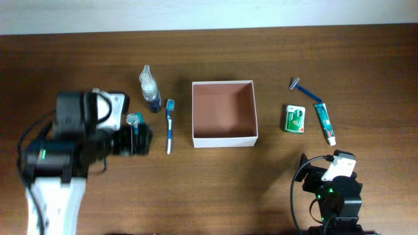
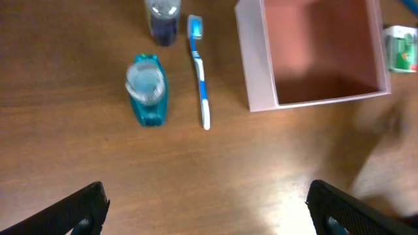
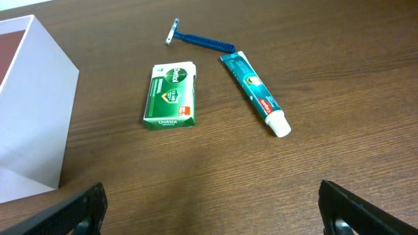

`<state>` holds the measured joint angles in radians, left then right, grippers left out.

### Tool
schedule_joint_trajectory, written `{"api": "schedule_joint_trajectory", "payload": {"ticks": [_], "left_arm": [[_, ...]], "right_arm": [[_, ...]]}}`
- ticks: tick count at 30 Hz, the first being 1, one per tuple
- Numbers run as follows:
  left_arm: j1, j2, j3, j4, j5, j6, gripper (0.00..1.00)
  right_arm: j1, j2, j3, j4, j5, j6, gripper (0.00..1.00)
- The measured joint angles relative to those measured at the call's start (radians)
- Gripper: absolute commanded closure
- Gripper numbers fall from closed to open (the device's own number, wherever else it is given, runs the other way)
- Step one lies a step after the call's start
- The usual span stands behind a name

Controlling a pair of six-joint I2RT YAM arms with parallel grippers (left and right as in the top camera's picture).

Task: Pack container
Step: 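Move the left gripper over the teal mouthwash bottle and lower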

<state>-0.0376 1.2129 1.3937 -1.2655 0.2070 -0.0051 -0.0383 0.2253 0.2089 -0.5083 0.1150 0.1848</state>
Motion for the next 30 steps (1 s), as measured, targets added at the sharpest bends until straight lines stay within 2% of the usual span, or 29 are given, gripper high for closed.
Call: {"api": "schedule_joint_trajectory", "payload": {"ticks": [7,13,30], "left_arm": [[0.0,0.179,0.034,-0.002,-0.108,-0.026,0.01],[0.0,0.251,0.034,0.001,-0.182,-0.067,0.01],[-0.003,0.397,0.034,0.089,-0.206,-0.04,0.01]], "right_arm": [[0.0,0.0,0.0,0.0,0.0,-0.001,0.01],[0.0,0.0,0.0,0.0,0.0,-0.001,0.01],[0.0,0.0,0.0,0.0,0.0,0.0,0.01]]}}
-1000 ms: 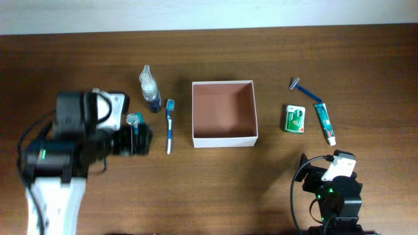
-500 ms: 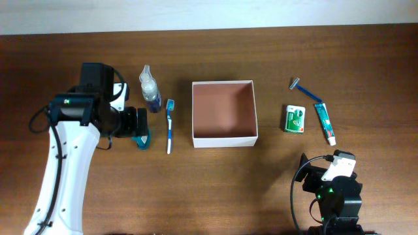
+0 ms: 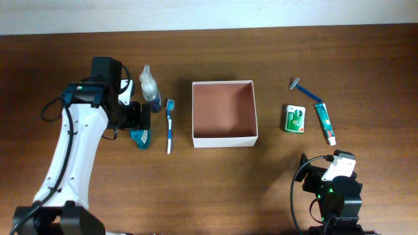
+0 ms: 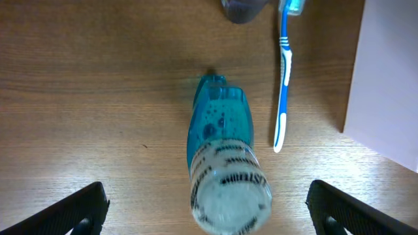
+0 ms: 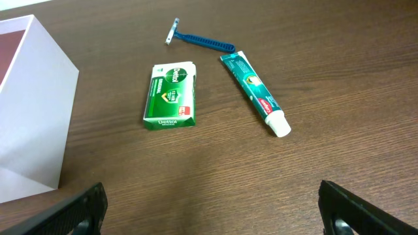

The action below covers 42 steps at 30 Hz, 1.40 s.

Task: Pack container
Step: 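Move the left gripper over the teal mouthwash bottle and lower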

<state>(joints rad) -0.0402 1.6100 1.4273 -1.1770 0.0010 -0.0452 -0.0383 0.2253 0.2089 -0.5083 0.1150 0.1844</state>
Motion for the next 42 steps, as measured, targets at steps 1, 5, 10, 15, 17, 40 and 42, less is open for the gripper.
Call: {"api": "schedule_joint_trajectory", "payload": {"ticks": [1,5,10,15,17,40,42], "left_arm": [[0.0,0.006,0.0,0.0,-0.002,0.0,0.0],[0.0,0.038,0.0,0.0,-0.002,0.0,0.01],[0.0,0.084,0.0,0.0,-0.002,0.0,0.01],[0.0,0.09,0.0,0.0,-0.002,0.0,0.01],[0.0,0.09,0.0,0.0,-0.002,0.0,0.01],[0.0,0.091,-0.03,0.087,-0.002,0.0,0.01],[-0.001,0.09,-0.03,0.106,-0.002,0.0,0.0]], "right_arm": [[0.0,0.0,0.0,0.0,0.0,0.0,0.01],[0.0,0.0,0.0,0.0,0.0,-0.001,0.01],[0.0,0.0,0.0,0.0,0.0,0.0,0.01],[0.0,0.0,0.0,0.0,0.0,-0.001,0.01],[0.0,0.0,0.0,0.0,0.0,0.0,0.01],[0.0,0.0,0.0,0.0,0.0,0.0,0.01],[0.0,0.0,0.0,0.0,0.0,-0.001,0.01]]}}
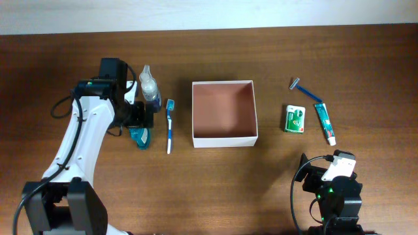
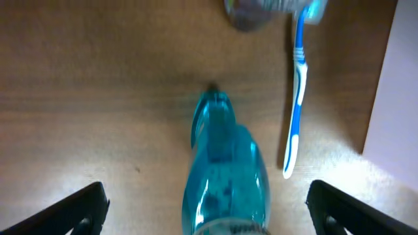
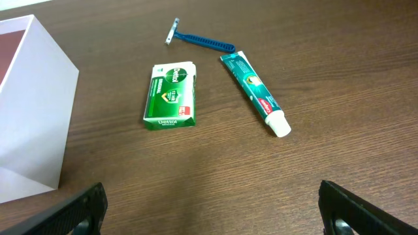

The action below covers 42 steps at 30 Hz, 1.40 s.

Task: Pack container
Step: 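Move the left gripper over the teal mouthwash bottle and lower, then close the left gripper around the mouthwash bottle cap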

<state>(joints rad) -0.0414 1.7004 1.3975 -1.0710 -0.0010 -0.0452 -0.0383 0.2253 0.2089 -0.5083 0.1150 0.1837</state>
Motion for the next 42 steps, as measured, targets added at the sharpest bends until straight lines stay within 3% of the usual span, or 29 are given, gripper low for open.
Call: {"api": "schedule_joint_trajectory", "payload": {"ticks": [42], "left_arm": [[-0.003,0.052,0.0,0.04,0.012,0.0,0.06]], "right_arm": [[0.0,0.0,0.0,0.0,0.0,0.0,0.01]]}}
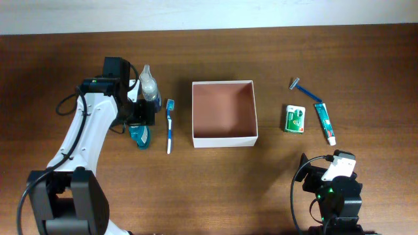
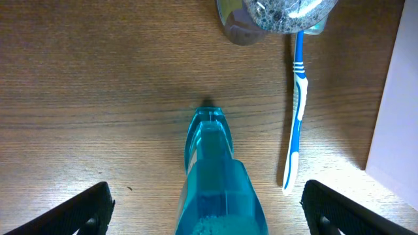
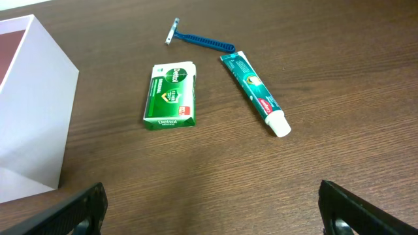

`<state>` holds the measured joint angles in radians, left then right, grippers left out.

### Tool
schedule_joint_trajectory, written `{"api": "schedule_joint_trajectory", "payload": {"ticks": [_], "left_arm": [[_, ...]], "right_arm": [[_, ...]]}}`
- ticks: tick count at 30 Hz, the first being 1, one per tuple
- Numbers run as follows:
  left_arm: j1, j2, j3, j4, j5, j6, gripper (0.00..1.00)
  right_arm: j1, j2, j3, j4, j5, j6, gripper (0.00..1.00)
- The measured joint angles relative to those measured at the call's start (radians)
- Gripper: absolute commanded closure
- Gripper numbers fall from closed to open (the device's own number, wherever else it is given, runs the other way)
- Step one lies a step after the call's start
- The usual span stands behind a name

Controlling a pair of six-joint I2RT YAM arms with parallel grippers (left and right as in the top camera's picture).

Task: Pack container
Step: 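Close the left gripper around the mouthwash bottle cap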

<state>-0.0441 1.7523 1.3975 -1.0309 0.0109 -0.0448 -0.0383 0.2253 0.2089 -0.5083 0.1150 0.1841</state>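
A white box (image 1: 224, 140) with a brown inside stands open at mid-table. To its left are a blue bottle (image 1: 139, 136), a blue-and-white toothbrush (image 1: 170, 126) and a clear spray bottle (image 1: 149, 88). My left gripper (image 1: 139, 123) hangs open right over the blue bottle (image 2: 212, 170), with a finger far out on each side and neither touching it. The bottle's top lies below the wrist view's edge. Right of the box lie a green soap pack (image 3: 170, 95), a toothpaste tube (image 3: 255, 93) and a blue razor (image 3: 199, 40). My right gripper (image 3: 209, 212) is open over bare wood.
The toothbrush (image 2: 297, 117) lies just right of the blue bottle, and the spray bottle (image 2: 274, 13) stands just beyond it. The box's left wall (image 2: 395, 98) is a little further right. The right arm's base (image 1: 333, 189) sits at the near right.
My left gripper has come closer down over the blue bottle, whose cap has left the wrist view at the bottom. It remains open. The right arm and all objects are unmoved.
At first my left gripper was open at the near left, with the blue bottle ahead of it. Then it was above the bottle, looking down on its cap. It has stood closer to the bottle at each moment after that. The right side stayed the same.
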Motion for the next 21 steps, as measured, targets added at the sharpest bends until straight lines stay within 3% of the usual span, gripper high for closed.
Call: {"api": "schedule_joint_trajectory", "payload": {"ticks": [11,15,21], "left_arm": [[0.0,0.0,0.0,-0.006,0.0,0.0,0.08],[0.0,0.0,0.0,-0.028,0.001,0.0,0.29],[0.0,0.0,0.002,-0.042,0.0,0.003,0.32]], "right_arm": [[0.0,0.0,0.0,0.0,0.0,0.0,0.01],[0.0,0.0,0.0,0.0,0.0,0.0,0.01],[0.0,0.0,0.0,0.0,0.0,0.0,0.01]]}}
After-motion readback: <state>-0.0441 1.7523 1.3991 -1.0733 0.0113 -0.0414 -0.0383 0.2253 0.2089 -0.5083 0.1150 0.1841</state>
